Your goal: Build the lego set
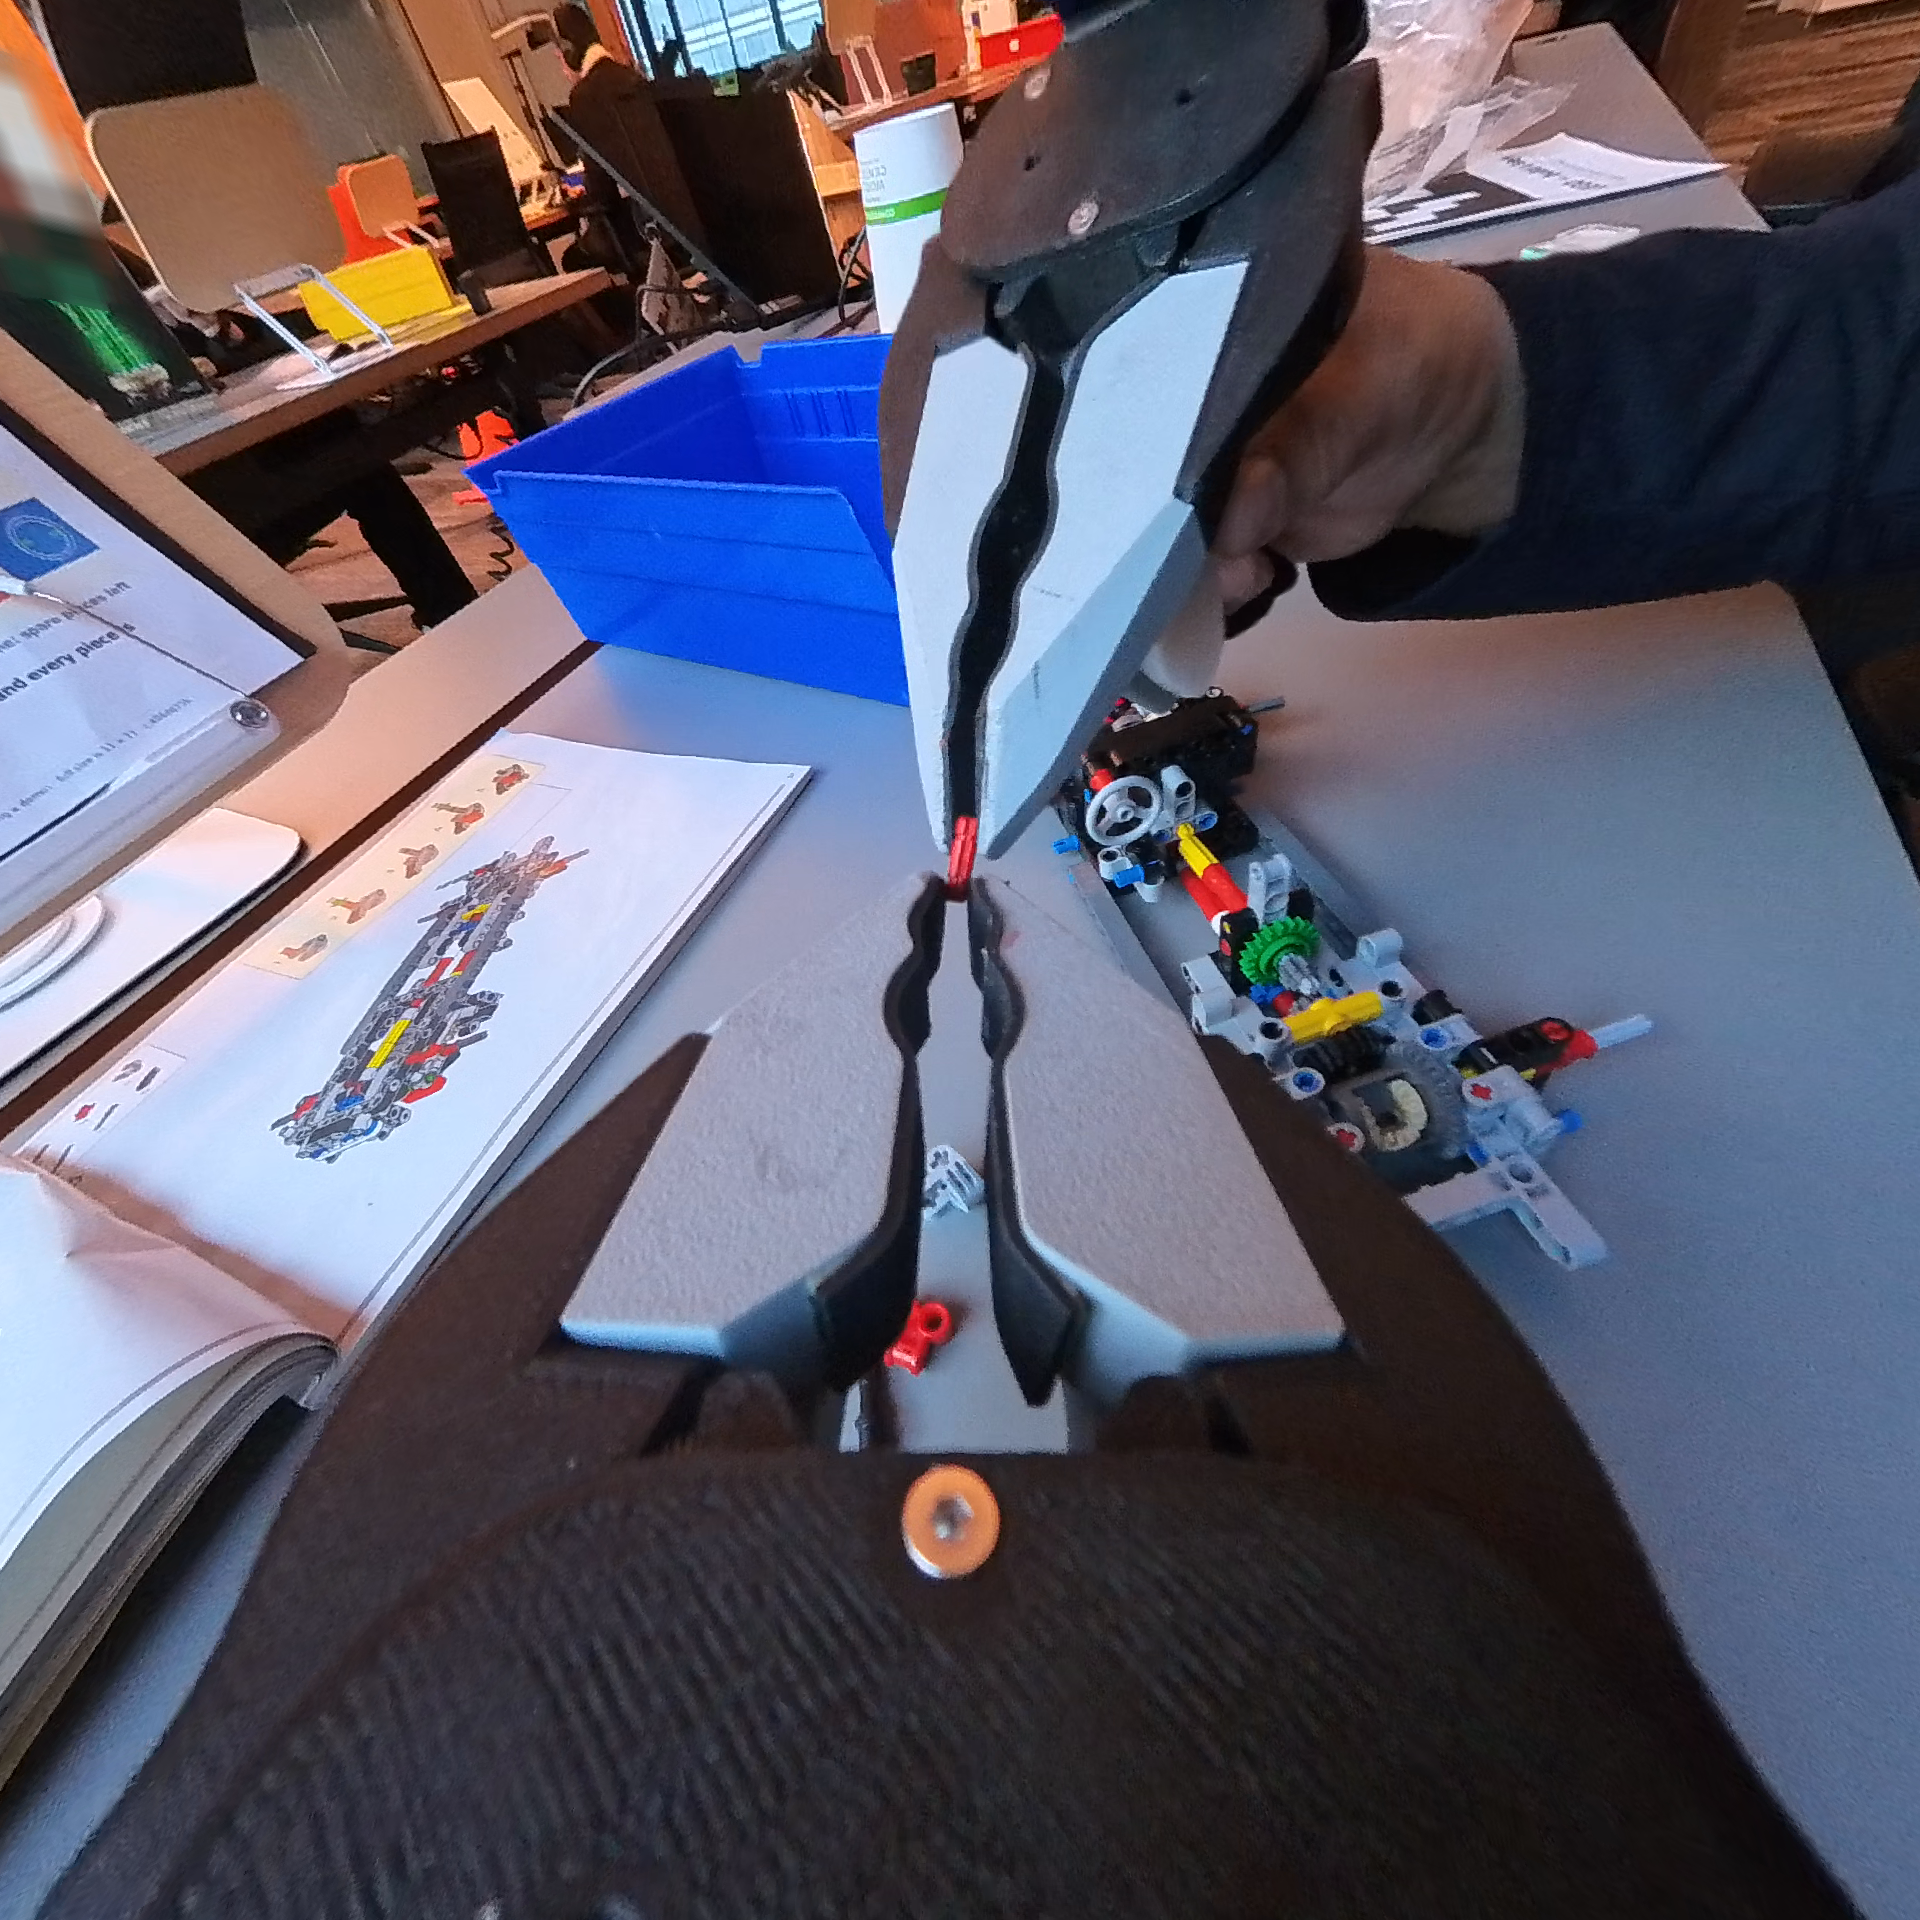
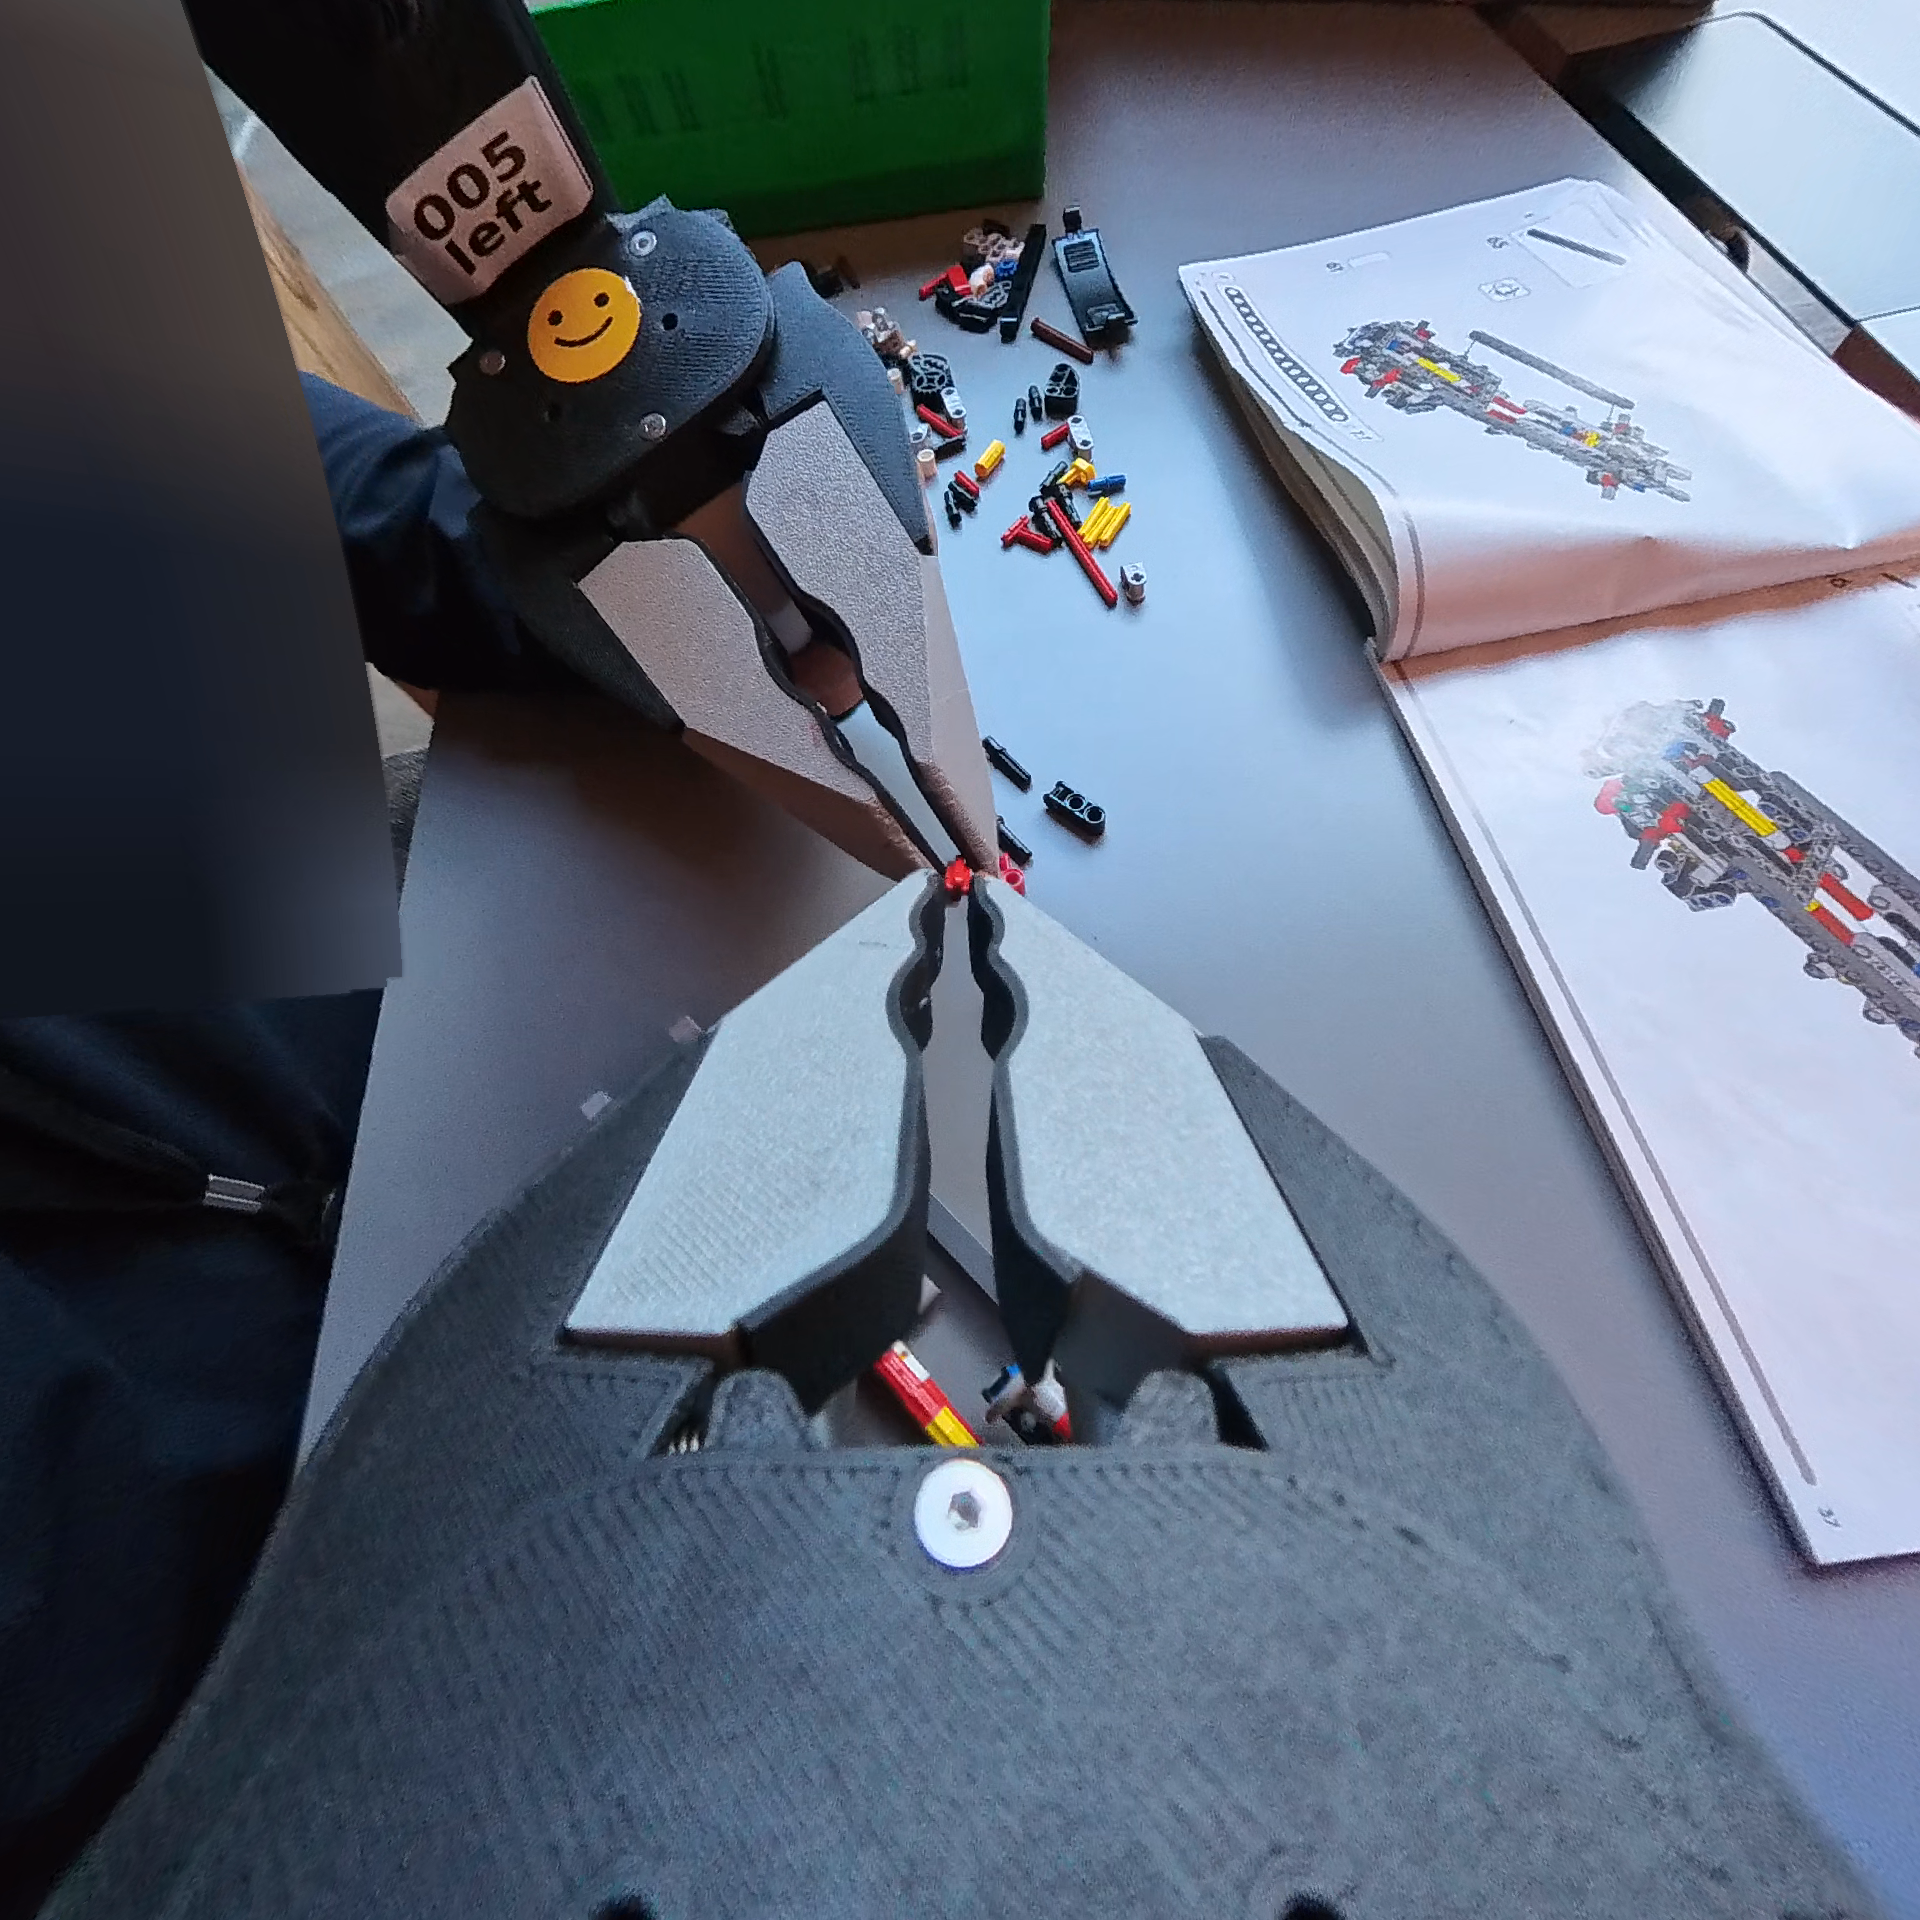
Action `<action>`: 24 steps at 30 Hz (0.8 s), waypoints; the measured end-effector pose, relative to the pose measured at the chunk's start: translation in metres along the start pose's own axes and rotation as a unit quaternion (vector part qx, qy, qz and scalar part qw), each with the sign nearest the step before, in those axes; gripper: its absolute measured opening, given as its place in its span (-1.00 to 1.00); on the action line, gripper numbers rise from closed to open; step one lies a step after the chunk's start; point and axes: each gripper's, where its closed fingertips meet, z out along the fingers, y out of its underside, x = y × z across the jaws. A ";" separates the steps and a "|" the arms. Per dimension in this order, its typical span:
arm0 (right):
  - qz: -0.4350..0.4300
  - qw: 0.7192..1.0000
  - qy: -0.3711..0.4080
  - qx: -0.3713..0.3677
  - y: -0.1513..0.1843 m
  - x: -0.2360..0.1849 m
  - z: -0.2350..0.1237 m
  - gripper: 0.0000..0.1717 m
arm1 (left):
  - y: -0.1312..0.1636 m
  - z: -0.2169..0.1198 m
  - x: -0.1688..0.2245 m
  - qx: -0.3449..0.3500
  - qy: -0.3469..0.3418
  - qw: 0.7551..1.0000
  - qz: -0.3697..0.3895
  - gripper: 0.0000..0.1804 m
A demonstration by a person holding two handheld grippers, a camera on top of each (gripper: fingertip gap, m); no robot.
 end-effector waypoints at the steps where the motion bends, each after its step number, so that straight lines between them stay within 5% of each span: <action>1: 0.009 1.000 -0.003 0.000 0.000 0.000 0.000 -0.99 | 0.001 0.000 0.000 -0.004 0.004 1.000 -0.002 -0.98; 6: 0.048 0.997 0.022 -0.049 0.019 0.016 0.000 -0.99 | 0.042 -0.012 -0.009 -0.121 0.048 0.991 -0.031 -0.63; 10: 0.043 0.994 0.020 -0.094 0.032 0.016 0.003 -0.99 | 0.069 -0.019 -0.017 -0.170 0.084 0.980 -0.061 -0.65; 15: 0.035 0.992 0.014 -0.122 0.037 0.017 0.016 -0.99 | 0.096 -0.008 -0.020 -0.251 0.107 0.962 0.010 -0.67; 24: 0.024 0.987 0.001 -0.160 0.044 0.022 0.033 -0.99 | 0.096 0.007 -0.007 -0.244 0.168 0.955 0.025 -0.82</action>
